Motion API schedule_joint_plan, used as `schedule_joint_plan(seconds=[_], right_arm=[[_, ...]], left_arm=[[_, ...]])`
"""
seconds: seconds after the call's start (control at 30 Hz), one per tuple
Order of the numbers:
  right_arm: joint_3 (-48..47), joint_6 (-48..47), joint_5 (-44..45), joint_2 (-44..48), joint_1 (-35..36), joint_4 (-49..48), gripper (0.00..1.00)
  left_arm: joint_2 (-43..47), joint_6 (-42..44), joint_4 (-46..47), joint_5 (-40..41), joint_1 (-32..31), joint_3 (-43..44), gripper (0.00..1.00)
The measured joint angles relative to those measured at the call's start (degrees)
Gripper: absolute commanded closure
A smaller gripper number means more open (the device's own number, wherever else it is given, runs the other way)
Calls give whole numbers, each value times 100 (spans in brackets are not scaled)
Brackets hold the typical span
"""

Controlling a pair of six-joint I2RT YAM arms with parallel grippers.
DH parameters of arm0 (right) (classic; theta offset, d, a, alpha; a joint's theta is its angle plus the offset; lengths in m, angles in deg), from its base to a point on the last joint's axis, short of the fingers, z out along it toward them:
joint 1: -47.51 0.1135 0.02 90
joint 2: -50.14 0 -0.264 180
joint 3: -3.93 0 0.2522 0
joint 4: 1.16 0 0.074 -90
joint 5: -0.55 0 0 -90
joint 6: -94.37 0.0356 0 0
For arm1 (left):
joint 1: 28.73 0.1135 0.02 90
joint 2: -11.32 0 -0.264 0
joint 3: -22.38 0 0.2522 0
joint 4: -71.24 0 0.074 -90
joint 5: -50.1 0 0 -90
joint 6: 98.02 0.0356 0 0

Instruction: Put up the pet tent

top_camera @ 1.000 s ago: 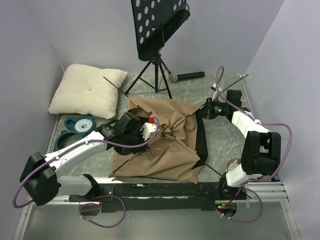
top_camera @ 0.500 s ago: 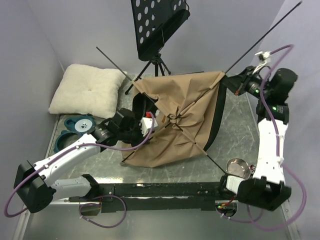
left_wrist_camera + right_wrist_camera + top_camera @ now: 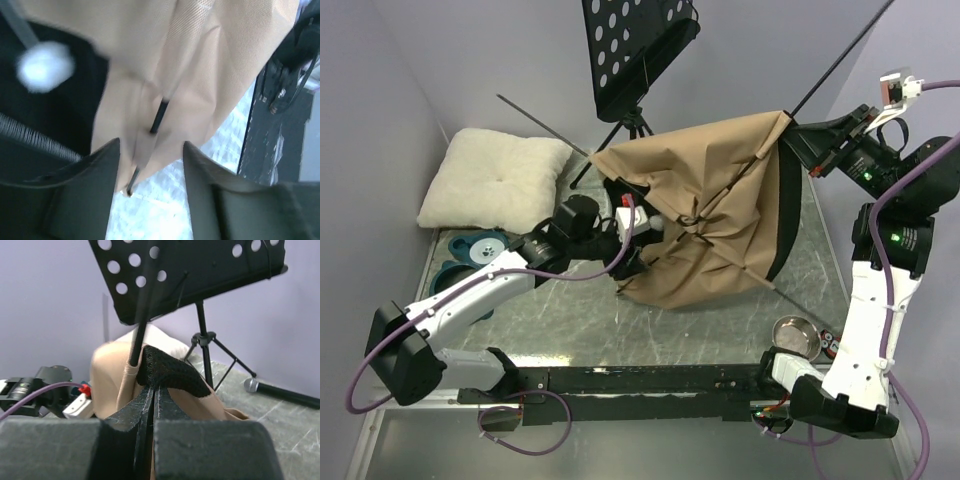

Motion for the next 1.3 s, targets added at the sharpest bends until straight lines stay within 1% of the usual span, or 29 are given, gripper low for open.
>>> schedule_joint_plan(seconds=[0.1,0.17,0.27,0.33,0.5,0.6,0.77,0.97,1.07,1.2,1.3], right_arm=[[-173,15,11,20,-7,39,100],[-356,-55,44,17,-11,151,100],[-573,-273,111,42,-15,365,100],[-745,-479,205,66,-15,577,100],[-1287,-1110,614,133,-24,1117,100],[-1567,-1563,852,173,-24,1287,100],[-1593,-2472,1137,376,-24,1491,100],[-1049,-3436,1174,925,-24,1561,100],[-833,-3609,994,1104,-24,1615,100],[-793,-3519,595,1137,-24,1626,100],[-721,-3230,221,1204,-24,1576,100]], left_arm=[[-175,-203,74,-9,0,247,33],[-227,-264,76,-20,2,474,22],[-46,-339,103,-186,2,573,11],[199,-404,68,-341,2,551,8],[1029,-525,48,-664,2,483,5],[1300,-549,46,-807,2,483,4],[1309,-584,-9,-866,2,481,2],[1158,-623,-83,-872,2,472,3],[1176,-645,-98,-981,2,472,4],[1261,-776,-140,-1176,2,675,5],[1174,-1021,-284,-1241,2,1550,4]])
